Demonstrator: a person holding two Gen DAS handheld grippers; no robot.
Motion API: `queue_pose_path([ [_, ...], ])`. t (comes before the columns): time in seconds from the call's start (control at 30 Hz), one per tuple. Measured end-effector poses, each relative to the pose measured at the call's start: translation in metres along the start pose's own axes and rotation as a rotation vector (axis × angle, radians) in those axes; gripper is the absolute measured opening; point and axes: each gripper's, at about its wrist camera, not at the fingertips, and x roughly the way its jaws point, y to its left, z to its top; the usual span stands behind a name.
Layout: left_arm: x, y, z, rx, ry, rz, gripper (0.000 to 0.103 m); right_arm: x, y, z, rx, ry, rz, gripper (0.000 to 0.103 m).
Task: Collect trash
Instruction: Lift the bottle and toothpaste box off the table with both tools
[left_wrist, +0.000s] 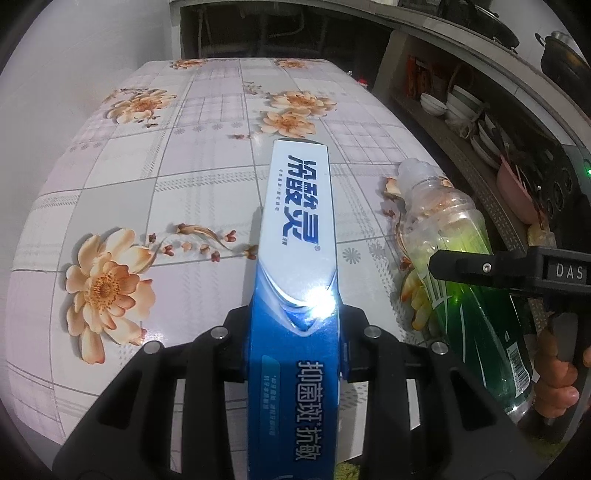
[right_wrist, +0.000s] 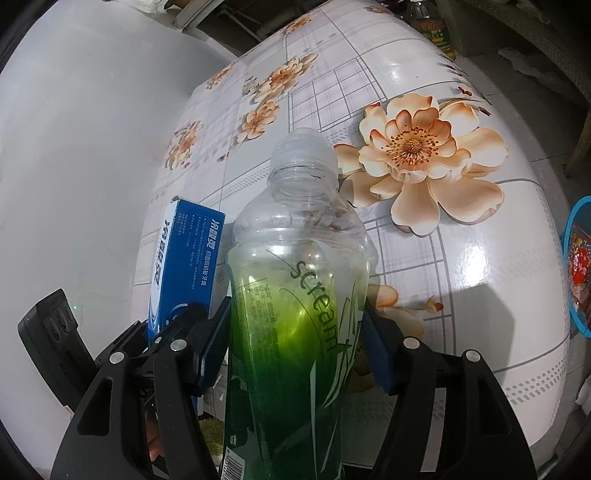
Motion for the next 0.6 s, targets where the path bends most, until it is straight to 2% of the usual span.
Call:
queue_pose_path([
  [0.4, -0.006, -0.003, -0.001, 0.009, -0.016, 0.017, 0.031, -0.002, 0.0, -0.002, -0.015, -0.005, 0.018, 0.063],
  [0.6, -0.014, -0.003, -0.002, 0.007, -0.027, -0.005, 0.031, -0.004, 0.003, -0.006, -0.01, -0.001, 0.075, 0.063],
])
